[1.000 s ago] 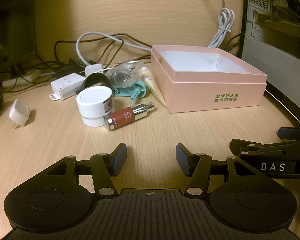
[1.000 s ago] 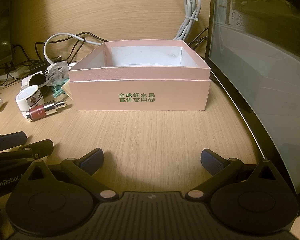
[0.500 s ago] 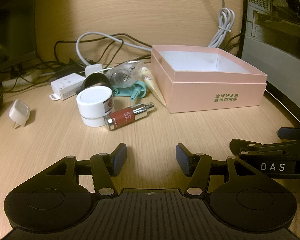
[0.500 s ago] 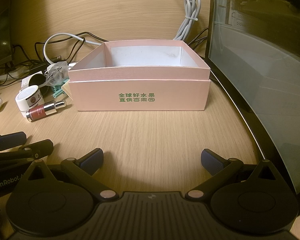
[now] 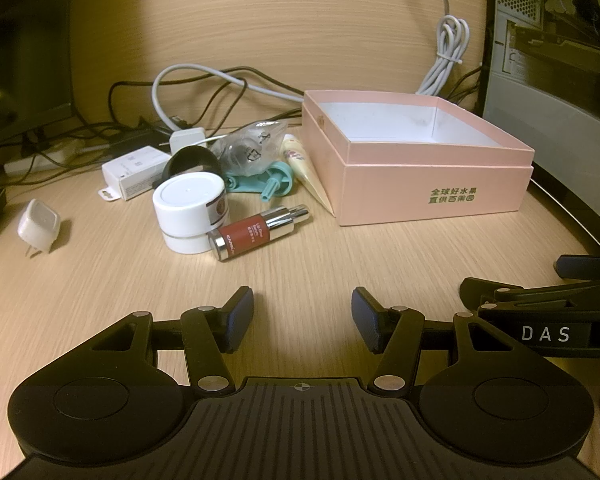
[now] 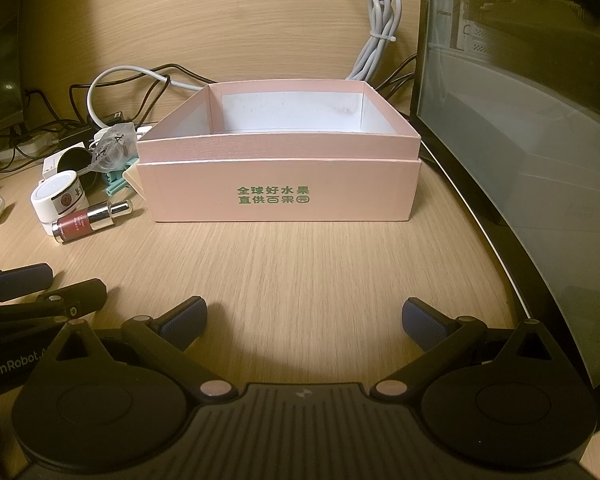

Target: Organize rigid objects

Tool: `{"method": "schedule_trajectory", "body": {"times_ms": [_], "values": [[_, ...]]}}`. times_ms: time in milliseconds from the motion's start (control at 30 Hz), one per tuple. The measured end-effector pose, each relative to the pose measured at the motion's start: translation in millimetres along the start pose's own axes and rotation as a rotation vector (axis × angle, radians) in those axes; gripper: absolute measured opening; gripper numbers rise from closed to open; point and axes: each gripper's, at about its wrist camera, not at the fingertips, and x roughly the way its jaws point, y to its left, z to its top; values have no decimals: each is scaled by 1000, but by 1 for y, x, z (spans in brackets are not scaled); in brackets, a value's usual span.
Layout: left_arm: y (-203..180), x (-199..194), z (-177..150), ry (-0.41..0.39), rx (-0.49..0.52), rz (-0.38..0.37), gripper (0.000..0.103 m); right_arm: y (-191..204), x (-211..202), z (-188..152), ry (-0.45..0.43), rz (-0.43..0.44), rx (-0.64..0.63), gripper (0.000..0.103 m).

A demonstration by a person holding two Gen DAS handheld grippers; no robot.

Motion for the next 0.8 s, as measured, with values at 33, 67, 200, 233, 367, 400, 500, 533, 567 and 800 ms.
{"method": "schedule_trajectory", "body": {"times_ms": [33, 67, 200, 233, 367, 400, 500, 533, 567, 800], "values": [[0, 0, 0, 0, 0, 0, 60, 0, 0, 0, 0, 0, 0, 103], [0, 0, 0, 0, 0, 0, 60, 0, 0, 0, 0, 0, 0, 103], [-1, 1, 0, 0, 0, 0, 60, 0, 0, 0, 0, 0, 0, 103], [-1, 1, 0, 0, 0, 0, 60, 0, 0, 0, 0, 0, 0, 103], [-2, 2, 0, 0, 0, 0, 60, 0, 0, 0, 0, 0, 0, 103], [-2, 2, 0, 0, 0, 0, 60, 0, 0, 0, 0, 0, 0, 103], [-2, 2, 0, 0, -1, 0, 60, 0, 0, 0, -1, 0, 0, 103], [-2, 3, 0, 0, 0, 0, 60, 0, 1, 0, -1, 0, 0, 103], [-2, 3, 0, 0, -1, 0, 60, 0, 1, 0, -1, 0, 0, 103], [-3, 4, 0, 0, -1, 0, 60, 0, 1, -1, -1, 0, 1, 103]]}}
